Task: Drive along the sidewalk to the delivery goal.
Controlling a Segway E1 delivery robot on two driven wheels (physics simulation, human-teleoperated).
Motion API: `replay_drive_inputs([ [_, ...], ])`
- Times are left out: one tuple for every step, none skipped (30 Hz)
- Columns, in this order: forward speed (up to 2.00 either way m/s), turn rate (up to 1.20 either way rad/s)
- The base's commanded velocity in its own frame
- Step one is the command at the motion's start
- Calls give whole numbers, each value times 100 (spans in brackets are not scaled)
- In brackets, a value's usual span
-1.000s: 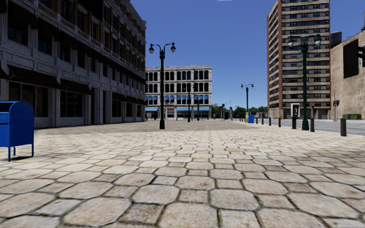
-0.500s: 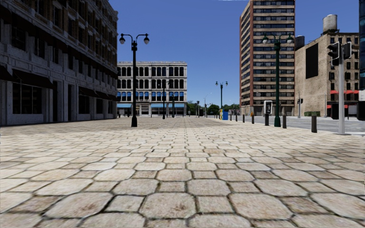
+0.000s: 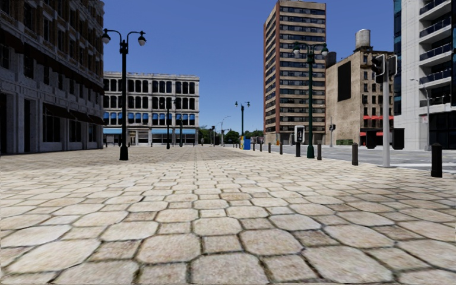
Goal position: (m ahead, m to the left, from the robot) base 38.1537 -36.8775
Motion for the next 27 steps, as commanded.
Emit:
replay_drive_inputs([
  [123,-43],
  [123,-43],
  [123,-43],
  [125,-43],
  [125,-43],
  [125,-43],
  [125,-43],
  [125,-43],
  [125,-43],
  [125,-43],
  [125,-43],
  [125,-43],
  [125,-43],
  [125,-43],
  [125,-43],
  [125,-43],
  [125,-43],
  [125,-43],
  [125,-44],
  [125,-45],
  [125,-45],
  [125,-45],
  [124,-46],
  [124,-47],
  [124,-47],
  [124,-47],
  [124,-47],
])
